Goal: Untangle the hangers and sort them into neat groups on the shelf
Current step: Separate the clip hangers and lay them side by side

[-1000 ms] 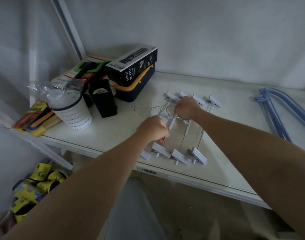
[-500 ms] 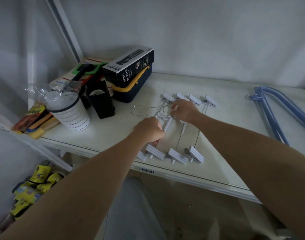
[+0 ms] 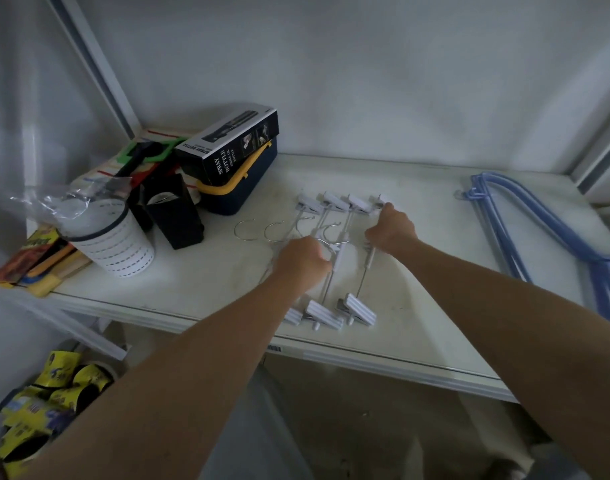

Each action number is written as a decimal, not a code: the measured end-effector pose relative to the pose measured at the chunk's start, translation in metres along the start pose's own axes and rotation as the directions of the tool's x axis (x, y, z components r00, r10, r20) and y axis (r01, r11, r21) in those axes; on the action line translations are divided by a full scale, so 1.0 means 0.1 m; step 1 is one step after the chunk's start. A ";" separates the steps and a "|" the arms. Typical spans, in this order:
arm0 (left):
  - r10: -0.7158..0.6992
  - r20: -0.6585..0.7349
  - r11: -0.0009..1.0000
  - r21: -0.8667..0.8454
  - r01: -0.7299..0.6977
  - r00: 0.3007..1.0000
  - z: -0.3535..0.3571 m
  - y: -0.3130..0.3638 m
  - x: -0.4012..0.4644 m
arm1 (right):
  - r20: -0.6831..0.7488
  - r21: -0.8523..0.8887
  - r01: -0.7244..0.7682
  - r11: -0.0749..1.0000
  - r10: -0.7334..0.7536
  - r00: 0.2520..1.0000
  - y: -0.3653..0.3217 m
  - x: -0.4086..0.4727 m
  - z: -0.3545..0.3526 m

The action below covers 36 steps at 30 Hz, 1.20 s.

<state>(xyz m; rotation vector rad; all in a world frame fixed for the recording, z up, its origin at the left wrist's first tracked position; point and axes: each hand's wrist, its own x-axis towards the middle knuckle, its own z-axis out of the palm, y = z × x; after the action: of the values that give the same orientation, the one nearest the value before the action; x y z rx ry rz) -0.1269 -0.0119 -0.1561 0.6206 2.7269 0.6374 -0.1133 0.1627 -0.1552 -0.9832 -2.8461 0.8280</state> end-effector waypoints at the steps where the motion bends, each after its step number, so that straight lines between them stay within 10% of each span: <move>1: -0.008 0.009 1.000 -0.006 0.008 1.000 0.03 0.02 -0.01 | 0.022 0.026 -0.022 0.999 0.021 1.000 0.02 0.00 0.02; 16: -0.100 0.012 0.993 -0.058 0.100 0.995 0.19 0.08 0.03 | 0.025 0.029 -0.056 0.998 0.055 0.998 0.26 -0.02 -0.09; 20: -0.115 0.025 0.990 -0.082 0.117 0.993 0.20 0.07 0.03 | -0.172 -0.114 0.045 0.993 -0.064 0.983 0.15 0.02 -0.06; 36: -0.101 0.111 0.966 -0.227 0.124 0.989 0.17 0.03 0.01 | 0.073 0.175 -0.066 0.982 0.053 0.996 -0.22 0.24 0.17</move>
<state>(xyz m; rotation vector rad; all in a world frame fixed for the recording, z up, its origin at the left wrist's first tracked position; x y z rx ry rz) -0.1209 -0.0027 -0.1692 0.4248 2.5240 0.8592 -0.1477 0.1544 -0.1626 -1.0398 -2.7486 1.1193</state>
